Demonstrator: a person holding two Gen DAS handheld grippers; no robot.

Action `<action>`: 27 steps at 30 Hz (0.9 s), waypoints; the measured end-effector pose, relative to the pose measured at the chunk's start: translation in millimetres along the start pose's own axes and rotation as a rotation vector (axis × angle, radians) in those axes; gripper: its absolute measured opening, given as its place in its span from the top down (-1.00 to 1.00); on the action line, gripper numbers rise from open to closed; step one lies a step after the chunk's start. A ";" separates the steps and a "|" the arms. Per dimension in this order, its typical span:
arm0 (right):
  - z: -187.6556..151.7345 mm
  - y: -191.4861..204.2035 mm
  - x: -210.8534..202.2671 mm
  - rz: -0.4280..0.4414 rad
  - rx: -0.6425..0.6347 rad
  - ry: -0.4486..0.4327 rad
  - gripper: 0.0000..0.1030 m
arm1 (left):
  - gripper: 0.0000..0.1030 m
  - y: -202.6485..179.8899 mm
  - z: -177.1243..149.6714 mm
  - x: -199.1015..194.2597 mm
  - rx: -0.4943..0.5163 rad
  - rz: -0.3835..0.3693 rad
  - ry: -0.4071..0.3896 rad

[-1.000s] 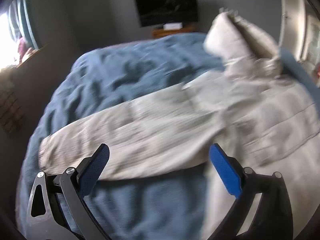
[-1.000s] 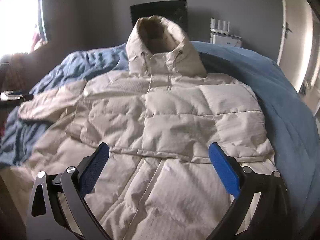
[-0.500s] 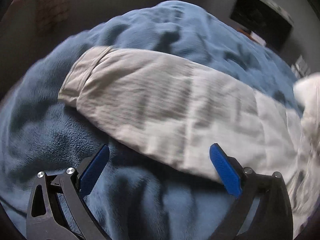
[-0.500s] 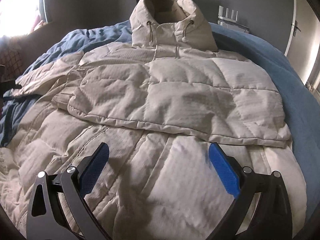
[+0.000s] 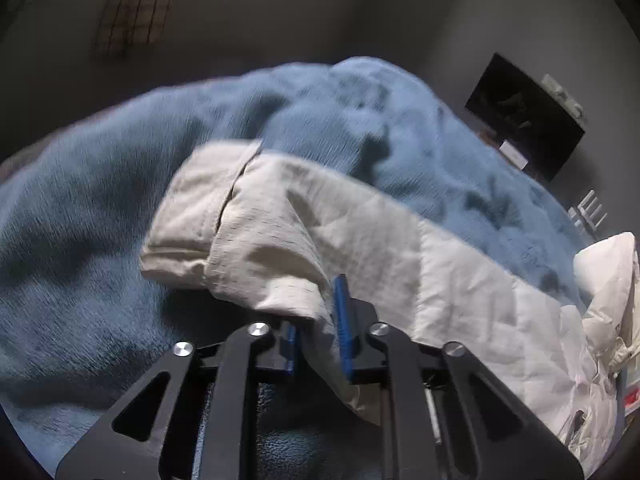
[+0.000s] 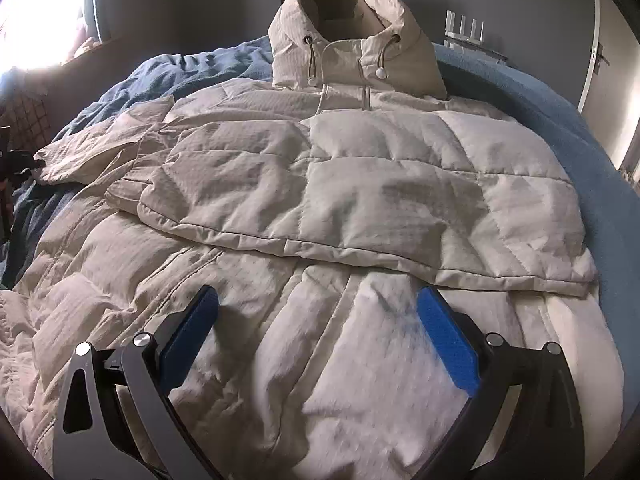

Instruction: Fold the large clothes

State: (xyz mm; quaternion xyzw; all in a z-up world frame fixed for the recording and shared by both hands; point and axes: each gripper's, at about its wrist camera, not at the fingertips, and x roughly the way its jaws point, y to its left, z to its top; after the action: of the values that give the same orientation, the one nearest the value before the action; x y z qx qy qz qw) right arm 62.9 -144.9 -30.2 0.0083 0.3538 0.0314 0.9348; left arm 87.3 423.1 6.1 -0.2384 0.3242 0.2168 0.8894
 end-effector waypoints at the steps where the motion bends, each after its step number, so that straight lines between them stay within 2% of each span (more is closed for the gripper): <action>1: 0.1 -0.1 0.5 0.002 0.001 -0.001 -0.86 | 0.79 -3.2 1.9 -4.9 0.012 -0.001 -0.019; 5: -0.2 0.2 0.7 -0.001 -0.004 -0.001 -0.86 | 0.86 -36.0 9.1 -41.4 0.067 -0.096 -0.121; 10: -0.7 0.4 1.0 0.003 -0.002 -0.004 -0.86 | 0.88 -117.9 -3.5 -97.2 0.272 -0.219 -0.230; 12: -0.9 0.5 1.0 0.006 -0.002 -0.003 -0.86 | 0.88 -154.0 -15.8 -125.3 0.338 -0.309 -0.261; 17: -1.0 -0.4 1.5 0.015 0.000 0.000 -0.86 | 0.89 -236.3 -52.6 -164.4 0.471 -0.504 -0.239; 21: -1.5 -0.9 1.2 0.017 0.000 -0.002 -0.86 | 0.89 -292.5 -89.1 -184.4 0.555 -0.620 -0.206; 27: -1.9 -1.9 1.9 0.027 0.001 -0.007 -0.86 | 0.89 -364.3 -143.7 -186.9 0.684 -0.725 -0.128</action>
State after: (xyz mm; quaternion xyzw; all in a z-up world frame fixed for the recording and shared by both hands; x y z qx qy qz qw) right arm 63.1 -146.7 -33.0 0.0134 0.3502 0.0437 0.9355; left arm 86.0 10.1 139.2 -0.0168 0.2179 -0.2105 0.9528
